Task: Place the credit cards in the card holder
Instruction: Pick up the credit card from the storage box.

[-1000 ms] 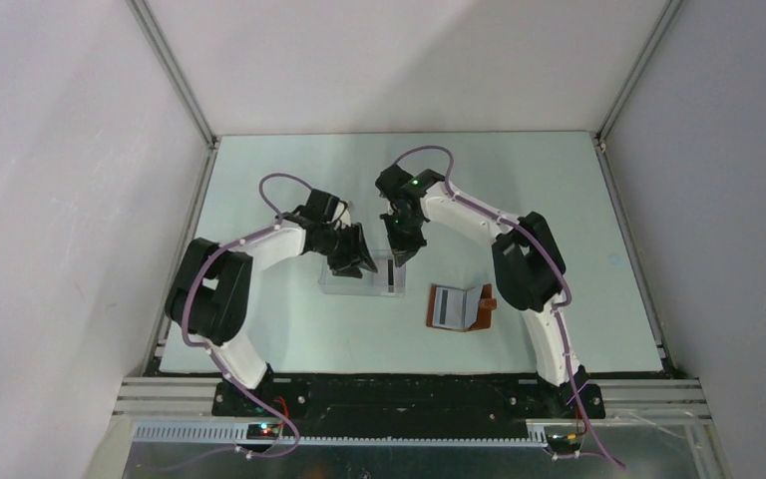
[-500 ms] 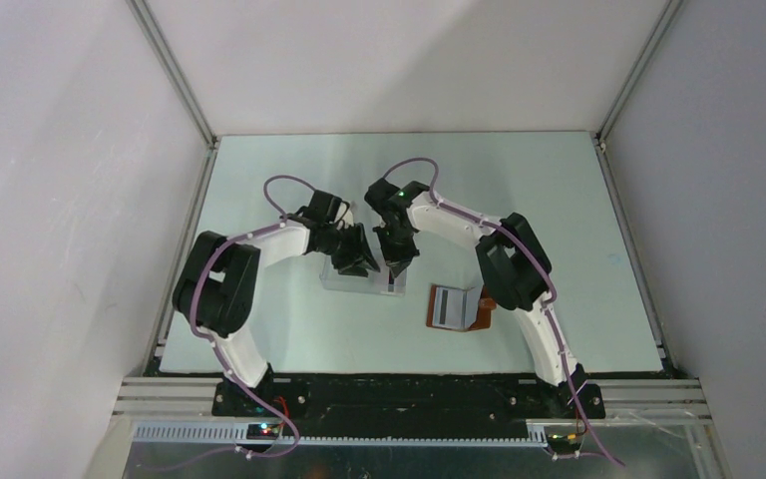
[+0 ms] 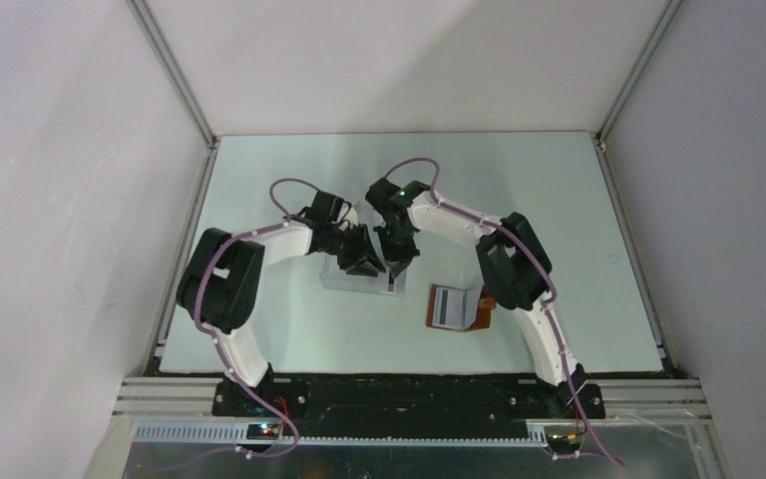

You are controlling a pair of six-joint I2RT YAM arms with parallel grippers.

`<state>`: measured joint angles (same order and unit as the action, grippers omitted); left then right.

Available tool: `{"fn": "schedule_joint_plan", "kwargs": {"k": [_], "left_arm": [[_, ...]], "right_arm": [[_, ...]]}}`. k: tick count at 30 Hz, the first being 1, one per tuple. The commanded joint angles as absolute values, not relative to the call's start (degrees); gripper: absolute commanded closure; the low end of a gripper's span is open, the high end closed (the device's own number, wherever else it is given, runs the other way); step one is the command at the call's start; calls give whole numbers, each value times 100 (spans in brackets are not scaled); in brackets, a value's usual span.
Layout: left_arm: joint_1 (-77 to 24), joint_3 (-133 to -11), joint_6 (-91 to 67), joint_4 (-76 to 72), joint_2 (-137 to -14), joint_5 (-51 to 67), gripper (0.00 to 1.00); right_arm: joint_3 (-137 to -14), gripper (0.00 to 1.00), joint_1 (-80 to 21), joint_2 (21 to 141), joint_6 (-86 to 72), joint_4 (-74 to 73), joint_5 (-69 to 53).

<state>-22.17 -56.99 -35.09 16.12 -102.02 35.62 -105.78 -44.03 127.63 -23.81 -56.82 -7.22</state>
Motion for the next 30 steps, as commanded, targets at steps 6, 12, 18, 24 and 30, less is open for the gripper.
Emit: {"fn": "schedule_joint_plan", "kwargs": {"k": [6, 12, 18, 24, 30], "left_arm": [[-2254, -5591, -3542, 1387, -10014, 3465, 66], [-2251, -5393, -3436, 1582, -9759, 2557, 59], [-2313, -5474, -3433, 1625, -10116, 2631, 60], [-2478, -5677, -3472, 1607, -10484, 3077, 63], [-2522, -5720, -3592, 1447, -10473, 3481, 68]], "right_arm": [[-10318, 100, -4278, 12797, -2495, -5437, -918], [-10312, 100, -4271, 12765, -2489, -5461, -904], [-10271, 100, -4243, 12730, -2487, -5471, -912], [-10228, 100, -4225, 12718, -2504, -5415, -1020], [-10165, 100, -4207, 12718, -2533, -5335, -1178]]}}
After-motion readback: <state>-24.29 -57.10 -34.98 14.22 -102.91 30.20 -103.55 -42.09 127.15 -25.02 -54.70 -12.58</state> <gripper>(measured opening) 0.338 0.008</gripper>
